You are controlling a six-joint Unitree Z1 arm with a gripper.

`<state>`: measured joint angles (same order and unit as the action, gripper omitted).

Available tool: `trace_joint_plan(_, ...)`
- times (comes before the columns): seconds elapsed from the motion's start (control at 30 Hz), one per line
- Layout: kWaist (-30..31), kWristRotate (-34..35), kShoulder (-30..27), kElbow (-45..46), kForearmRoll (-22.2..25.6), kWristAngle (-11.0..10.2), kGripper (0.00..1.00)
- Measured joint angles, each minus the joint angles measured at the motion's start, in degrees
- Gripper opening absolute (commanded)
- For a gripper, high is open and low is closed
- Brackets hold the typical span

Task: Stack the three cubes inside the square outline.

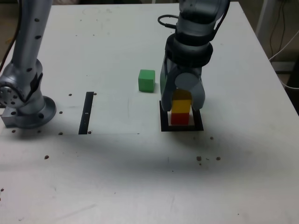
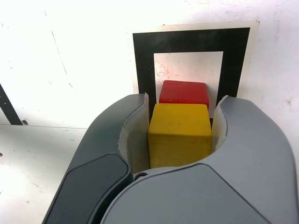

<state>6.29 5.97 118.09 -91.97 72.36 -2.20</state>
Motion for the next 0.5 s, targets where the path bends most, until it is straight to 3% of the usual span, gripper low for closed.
trace_joint_plan(0.17,0.0,-0.1,0.0,0.1,0.1,-0.2,0.97)
trace_joint_plan(0.5,-0.1,0.0,-1.7,0.2,0.6,-1.6,0.99)
